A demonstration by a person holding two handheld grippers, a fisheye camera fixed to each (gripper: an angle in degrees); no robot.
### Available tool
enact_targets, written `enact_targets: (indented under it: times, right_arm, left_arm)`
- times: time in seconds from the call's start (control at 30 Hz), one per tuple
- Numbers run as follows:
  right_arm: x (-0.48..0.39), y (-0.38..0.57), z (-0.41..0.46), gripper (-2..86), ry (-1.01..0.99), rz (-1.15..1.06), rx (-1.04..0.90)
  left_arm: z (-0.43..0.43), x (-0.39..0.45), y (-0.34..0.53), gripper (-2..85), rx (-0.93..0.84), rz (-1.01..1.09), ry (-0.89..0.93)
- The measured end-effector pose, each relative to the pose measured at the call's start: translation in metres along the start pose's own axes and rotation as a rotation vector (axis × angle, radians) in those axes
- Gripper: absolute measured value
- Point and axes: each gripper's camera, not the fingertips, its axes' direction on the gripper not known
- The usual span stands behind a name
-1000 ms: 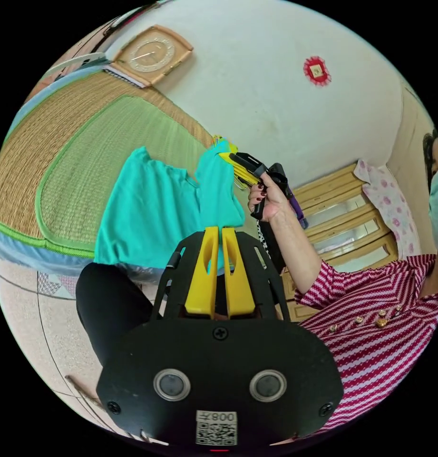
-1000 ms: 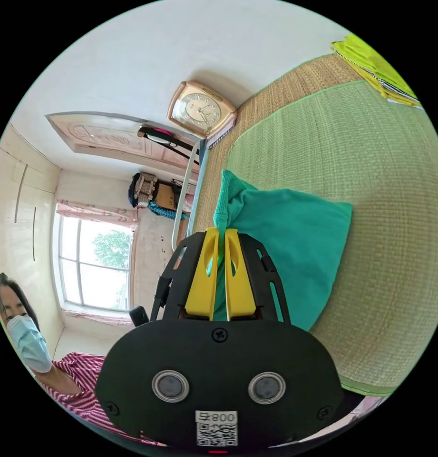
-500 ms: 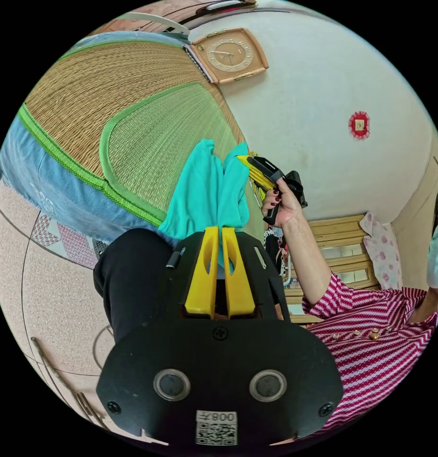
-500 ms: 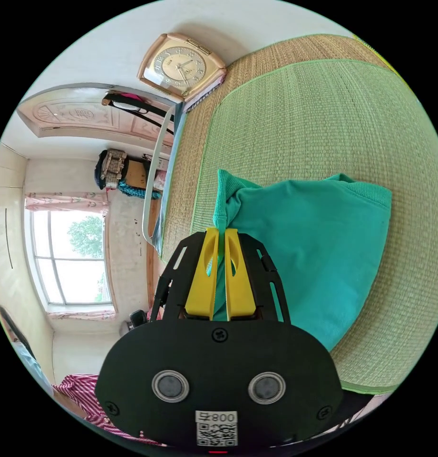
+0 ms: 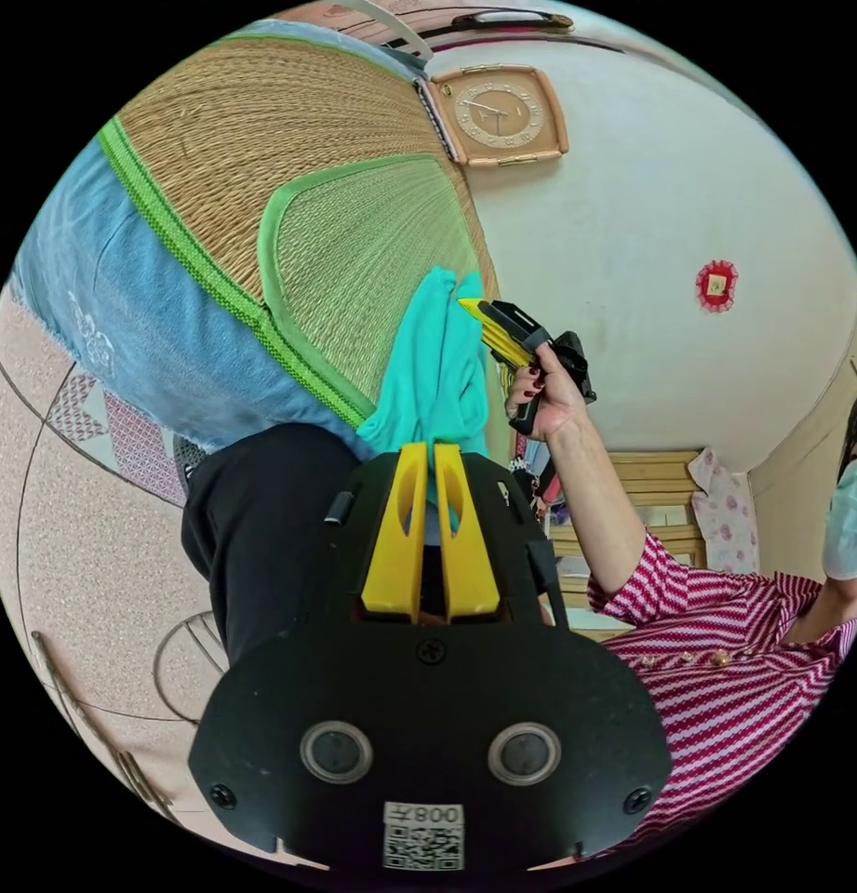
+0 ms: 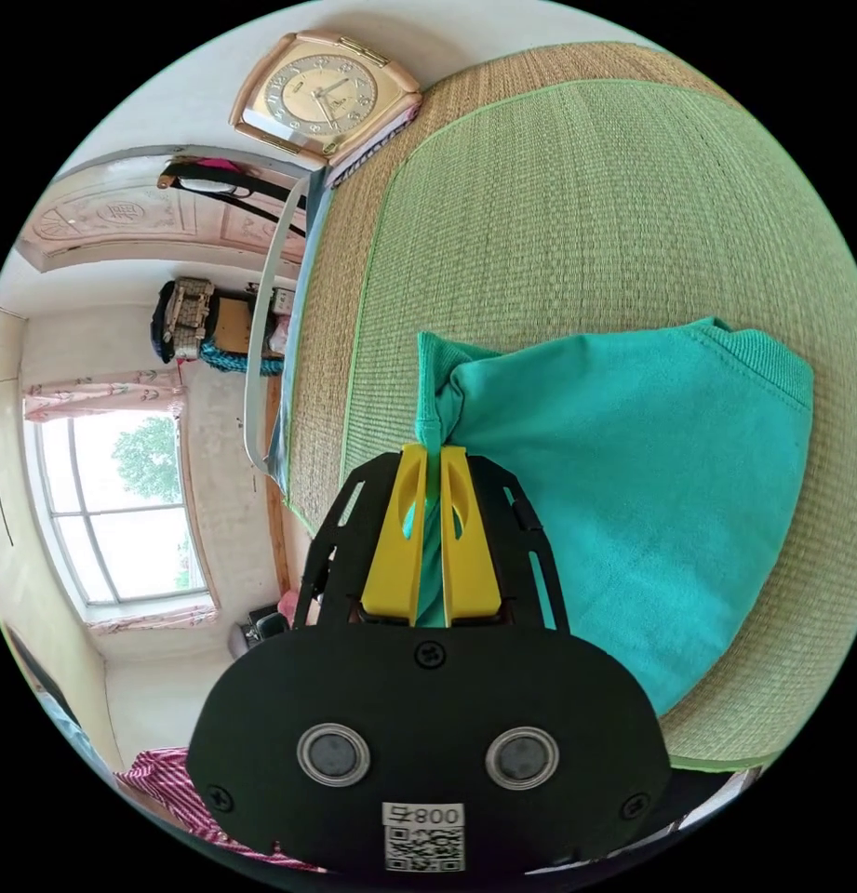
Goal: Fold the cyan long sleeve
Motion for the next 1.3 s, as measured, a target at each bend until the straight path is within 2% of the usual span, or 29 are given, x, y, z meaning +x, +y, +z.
enact_targets:
  times: [0.27,0.53,0.63,0.73,0.87,1.03,1.17,1.3]
  right_arm:
    - [0.016,-0.008,0.001,5.1,-0.072,-0.037,-0.009]
    - [0.032,-0.012,0.000,1.0,-0.095,-0.067,-0.021]
    - [0.044,-0.021,0.008,0.4,-0.095,-0.043,-0.031]
    - [0.051,-0.029,0.017,0.2,-0.085,-0.026,-0.055]
    - [0.058,-0.034,0.019,0.1,-0.076,-0.025,-0.087]
    - [0.047,-0.017,-0.025,0.1,-0.136,-0.112,-0.037]
    - [0.045,0.011,-0.045,0.1,-0.113,-0.163,-0.041]
    - [0.066,0.033,-0.020,0.1,-0.074,-0.142,-0.142]
  left_arm:
    - [-0.031,0.018,0.008,1.0,0.043,0.027,-0.072]
    - [-0.047,0.053,0.015,0.4,0.108,0.153,-0.148]
    - [-0.040,0.062,0.016,0.2,0.083,0.203,-0.178]
    - [-0.026,0.060,0.018,0.2,0.037,0.196,-0.289]
    - [-0.023,0.063,0.025,0.2,0.037,0.206,-0.280]
    - [-0.013,0.084,0.031,0.2,0.021,0.302,-0.294]
    - [0.006,0.077,0.030,0.2,-0.014,0.276,-0.412]
    - [0.014,0.066,0.029,0.1,-0.043,0.225,-0.390]
